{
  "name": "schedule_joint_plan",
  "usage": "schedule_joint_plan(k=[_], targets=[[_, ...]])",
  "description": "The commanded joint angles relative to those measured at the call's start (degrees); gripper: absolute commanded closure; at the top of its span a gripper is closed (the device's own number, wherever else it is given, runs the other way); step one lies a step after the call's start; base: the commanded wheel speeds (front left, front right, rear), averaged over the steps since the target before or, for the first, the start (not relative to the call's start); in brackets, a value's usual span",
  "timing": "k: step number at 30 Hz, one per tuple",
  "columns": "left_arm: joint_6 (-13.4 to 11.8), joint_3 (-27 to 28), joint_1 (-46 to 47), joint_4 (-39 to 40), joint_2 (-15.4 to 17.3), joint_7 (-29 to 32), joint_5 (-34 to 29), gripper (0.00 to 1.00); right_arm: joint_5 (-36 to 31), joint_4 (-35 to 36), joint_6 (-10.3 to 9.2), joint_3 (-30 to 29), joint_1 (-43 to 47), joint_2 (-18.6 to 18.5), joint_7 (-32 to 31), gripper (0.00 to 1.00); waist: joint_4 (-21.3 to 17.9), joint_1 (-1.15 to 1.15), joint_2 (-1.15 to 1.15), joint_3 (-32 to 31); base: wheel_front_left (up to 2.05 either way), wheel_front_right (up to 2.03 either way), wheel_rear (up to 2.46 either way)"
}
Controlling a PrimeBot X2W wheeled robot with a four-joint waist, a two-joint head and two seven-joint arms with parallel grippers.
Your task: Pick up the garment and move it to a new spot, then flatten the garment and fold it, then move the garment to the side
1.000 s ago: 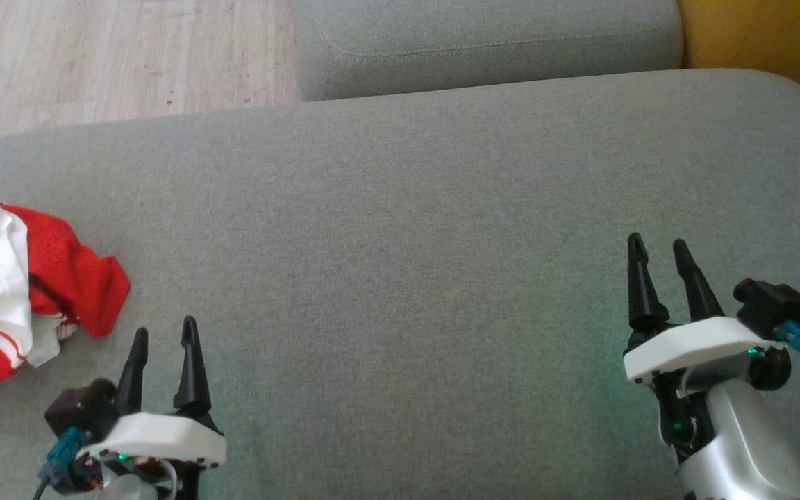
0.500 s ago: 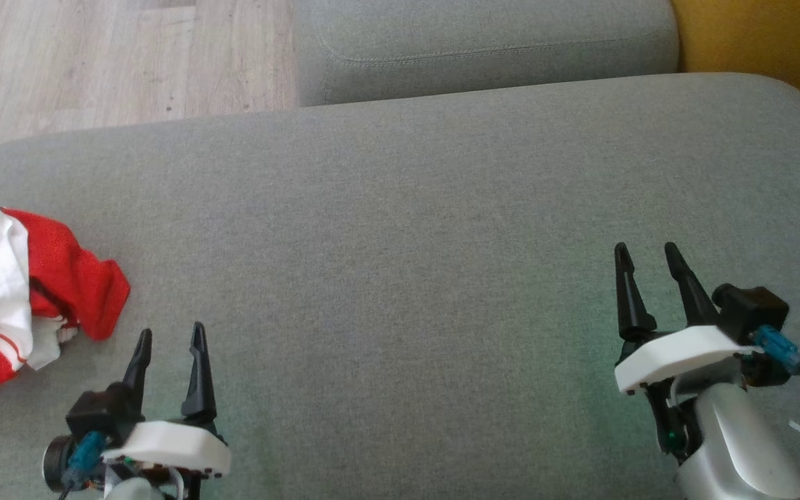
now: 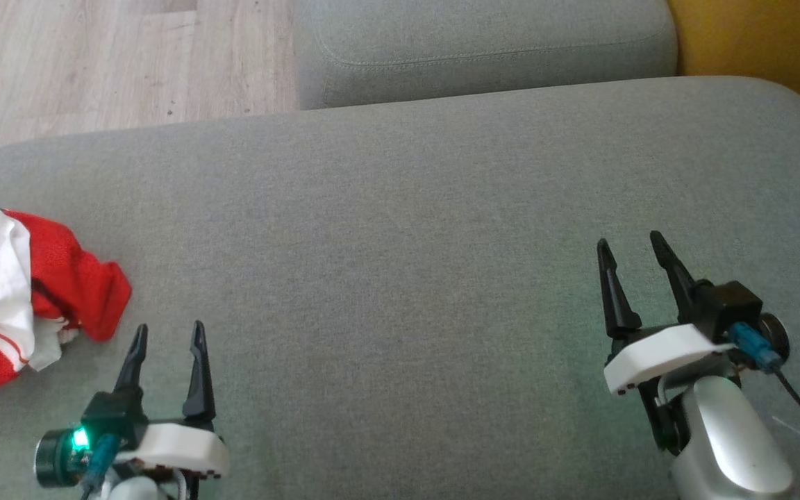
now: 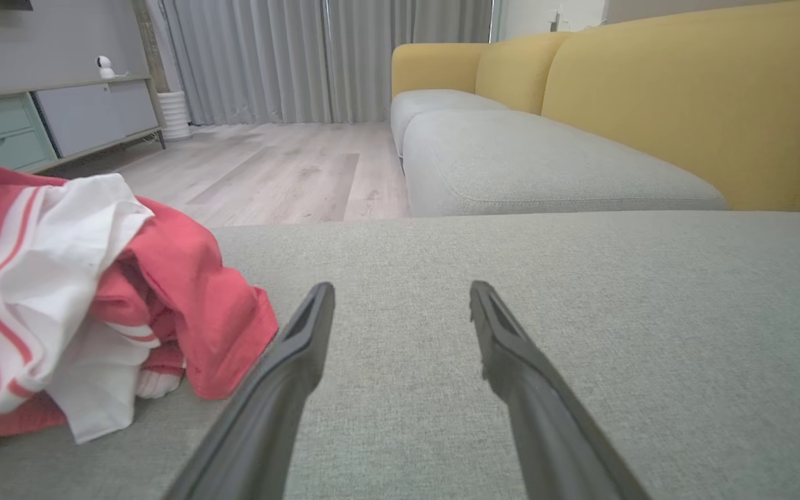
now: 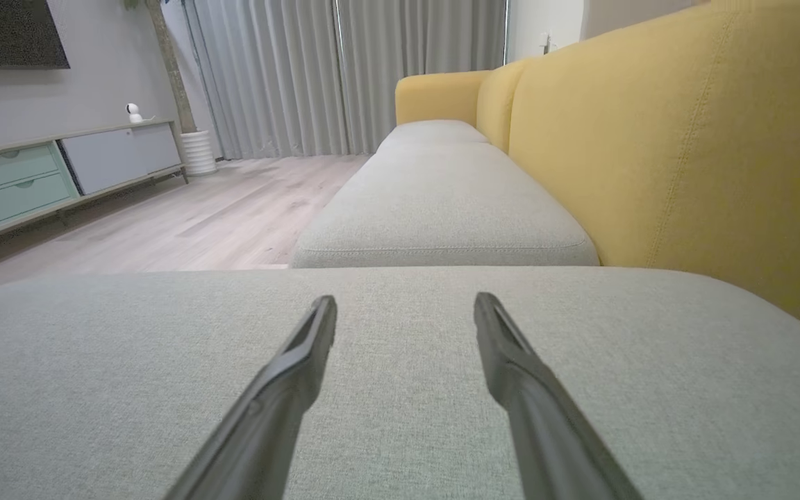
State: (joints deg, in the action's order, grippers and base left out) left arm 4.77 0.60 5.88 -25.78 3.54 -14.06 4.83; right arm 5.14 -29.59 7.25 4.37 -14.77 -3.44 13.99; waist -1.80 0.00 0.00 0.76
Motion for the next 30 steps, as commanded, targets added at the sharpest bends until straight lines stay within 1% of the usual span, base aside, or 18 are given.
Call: schedule_joint_plan(k=[1, 8, 14, 20, 24, 30], targets=[[-0.40, 2.70, 2.70, 2.13, 0.45, -0.94, -1.58, 0.00, -1.43, 2.60, 0.24, 1.40, -3.06, 0.41, 1.01, 0.00, 0.03, 0.00, 0.00, -0.09, 0.00, 0.00, 0.00], [-0.33, 3.68, 2.28, 3.20, 0.09, -0.94, -1.77, 0.00, -1.29, 3.32, 0.24, 0.11, -2.16, 0.53, 1.01, 0.00, 0.25, 0.00, 0.00, 0.24, 0.00, 0.00, 0.00], [-0.33, 4.01, 2.33, 3.13, -0.18, -0.94, -1.89, 0.00, -0.87, 3.16, 0.24, 0.38, -2.26, 0.55, 1.01, 0.00, 0.56, 0.00, 0.00, 0.60, 0.00, 0.00, 0.00], [-0.96, 4.79, 2.65, 2.30, -0.35, -0.94, -1.63, 0.00, -1.02, 3.01, 0.24, 1.42, -2.32, 0.56, 1.01, 0.00, 2.49, 0.00, 0.00, 1.17, 0.00, 0.00, 0.00], [-1.24, 4.92, 3.08, 1.93, -0.47, -0.94, -1.46, 0.00, -0.50, 2.69, 0.24, 2.82, -2.12, 0.56, 1.01, 0.00, 6.17, 0.00, 0.00, 1.51, 0.00, 0.00, 0.00], [-1.50, 4.78, 3.63, 1.74, -0.59, -0.94, -1.00, 0.00, 0.09, 2.45, 0.24, 6.09, -2.55, 0.56, 1.01, 0.00, 13.36, 0.00, 0.00, 2.28, 0.00, 0.00, 0.00]])
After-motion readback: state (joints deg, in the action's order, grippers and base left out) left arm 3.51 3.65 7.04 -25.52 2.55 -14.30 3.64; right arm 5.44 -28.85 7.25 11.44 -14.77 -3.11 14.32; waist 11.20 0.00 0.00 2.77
